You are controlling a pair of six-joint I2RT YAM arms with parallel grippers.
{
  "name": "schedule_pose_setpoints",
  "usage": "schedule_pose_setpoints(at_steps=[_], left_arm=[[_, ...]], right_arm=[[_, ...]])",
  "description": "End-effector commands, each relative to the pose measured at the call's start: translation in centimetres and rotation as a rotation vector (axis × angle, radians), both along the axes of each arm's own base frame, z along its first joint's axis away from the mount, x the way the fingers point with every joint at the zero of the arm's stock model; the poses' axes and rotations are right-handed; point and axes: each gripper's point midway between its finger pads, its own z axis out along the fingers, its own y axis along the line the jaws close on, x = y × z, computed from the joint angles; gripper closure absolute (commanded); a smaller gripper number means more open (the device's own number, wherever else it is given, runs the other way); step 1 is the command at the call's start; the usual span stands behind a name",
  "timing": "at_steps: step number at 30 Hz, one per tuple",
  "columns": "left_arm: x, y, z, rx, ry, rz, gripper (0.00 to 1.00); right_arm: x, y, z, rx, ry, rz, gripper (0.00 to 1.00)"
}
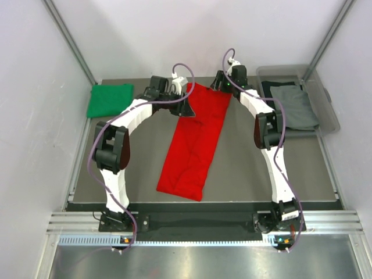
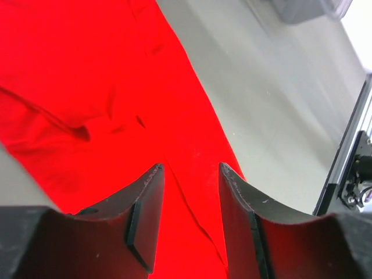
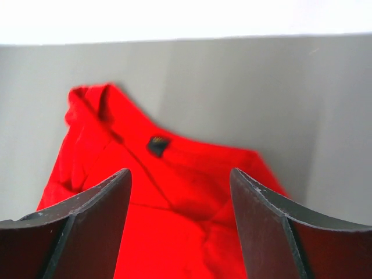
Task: Fold and stack the t-shirts
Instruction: Fold the tshirt
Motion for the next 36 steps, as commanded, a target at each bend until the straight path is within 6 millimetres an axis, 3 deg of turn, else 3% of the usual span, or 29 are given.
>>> schedule_pose_setpoints(at_steps=[1,2,3,8,14,17,21,23,28,36], left_arm=[[-0.1,-1.2,-0.1,0.022,-0.052,-0.029,0.52],[0.3,-1.4,-1.5,0.032,-0.022,-0.029,0.52],[1.2,-1.8,-0.9,0.026,-0.036,-0.029,0.51],[3.1,-2.8,-3.6,0.036,0.033,-0.036,0.50],[3.6,-2.6,-5.1,0.116,0.000,-0.014,0.51],[2.8,-2.1,-4.5,0.119,-0.007,-0.015,0.52],[2.1,-1.5,-3.1,0.121,-0.044,-0.007,0.51],[2.0,-1.2,-2.0,0.113,-0.065,-0.001,0.51],[2.0,-0.5,-1.3,0.109,-0.078,0.013,0.51],[1.6,-0.3,-1.5,0.107,-0.070,0.014,0.51]], right_arm=[[2.3,-2.1,2.2,0.006,-0.065,-0.093,0.31],[2.5,-2.6,2.3,0.008,-0.067,-0.103,0.31],[2.7,-2.8,2.1,0.007,-0.065,-0.110,0.31],[3.5,-6.0,1.6,0.041,-0.039,-0.175,0.32],[3.3,-7.4,1.8,0.009,-0.047,-0.136,0.32],[3.2,-8.0,1.8,-0.023,-0.047,-0.137,0.35],[2.3,-7.6,1.2,-0.032,-0.016,-0.096,0.57],[1.5,-7.3,0.1,-0.024,0.031,-0.079,0.57],[0.1,-6.8,-1.4,0.008,0.096,-0.049,0.55],[-0.6,-5.8,-1.8,0.031,0.117,-0.018,0.64]])
